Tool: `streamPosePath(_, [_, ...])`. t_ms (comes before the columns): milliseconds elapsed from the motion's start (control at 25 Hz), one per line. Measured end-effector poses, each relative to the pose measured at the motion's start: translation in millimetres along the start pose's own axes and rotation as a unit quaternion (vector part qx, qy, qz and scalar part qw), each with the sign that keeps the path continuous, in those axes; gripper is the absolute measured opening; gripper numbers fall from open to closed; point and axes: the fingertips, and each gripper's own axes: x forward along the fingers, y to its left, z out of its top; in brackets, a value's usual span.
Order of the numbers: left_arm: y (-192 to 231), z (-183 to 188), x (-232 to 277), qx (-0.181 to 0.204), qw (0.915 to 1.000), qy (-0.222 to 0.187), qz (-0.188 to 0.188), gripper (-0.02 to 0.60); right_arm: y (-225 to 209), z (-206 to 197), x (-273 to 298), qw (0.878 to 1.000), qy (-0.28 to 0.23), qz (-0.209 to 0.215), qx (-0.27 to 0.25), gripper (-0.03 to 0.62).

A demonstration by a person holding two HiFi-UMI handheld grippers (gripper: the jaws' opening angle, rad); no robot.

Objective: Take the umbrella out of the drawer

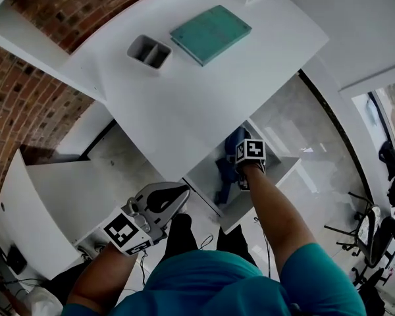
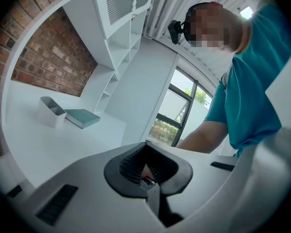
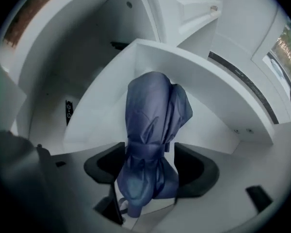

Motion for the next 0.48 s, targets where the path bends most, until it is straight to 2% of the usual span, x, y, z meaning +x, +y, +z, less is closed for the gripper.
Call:
streamPosePath(80, [4,-4,-3,-0.003,1.0000,0.003,0.001,0.015,0,0,11,1.000,-0.002,-0.010,0.002,0.296])
streamPosePath(320, [10,-22,-15,-0.028,0.9996,0.010,0.004,0.015,12,3,36,1.000,0.001,-0.005,0.004,0.307])
streamPosePath(480, [14,-36,-25,-0.041,0.9990,0.018,0.009,0.015,17,9,44,0.999,-0.007,-0.041,-0.008,0.305])
